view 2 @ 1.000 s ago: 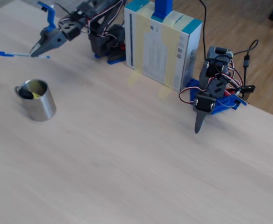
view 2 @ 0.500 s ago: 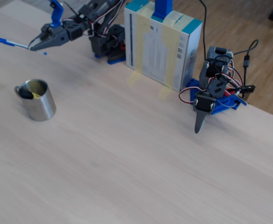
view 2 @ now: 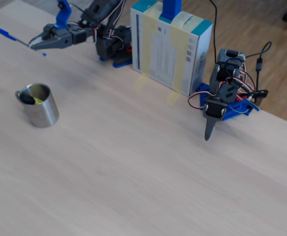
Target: Grab the blue pen and put it in the silver cup.
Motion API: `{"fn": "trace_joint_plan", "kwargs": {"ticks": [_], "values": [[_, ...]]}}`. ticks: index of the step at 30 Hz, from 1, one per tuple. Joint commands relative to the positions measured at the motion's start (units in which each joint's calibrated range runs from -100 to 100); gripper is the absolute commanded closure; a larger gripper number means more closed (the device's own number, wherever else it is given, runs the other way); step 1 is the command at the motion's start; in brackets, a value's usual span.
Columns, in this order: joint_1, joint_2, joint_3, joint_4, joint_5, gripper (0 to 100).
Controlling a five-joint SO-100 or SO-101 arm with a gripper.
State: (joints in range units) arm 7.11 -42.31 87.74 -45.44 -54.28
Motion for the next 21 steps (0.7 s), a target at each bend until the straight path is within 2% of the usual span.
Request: {"fn": "trace_joint_plan", "kwargs": {"ticks": [1,21], "values": [[-0.3,2.74,-1.16,-6.34,1.54,98],[-2.31,17.62,-0.25,-25.22,3.82,98]]}}
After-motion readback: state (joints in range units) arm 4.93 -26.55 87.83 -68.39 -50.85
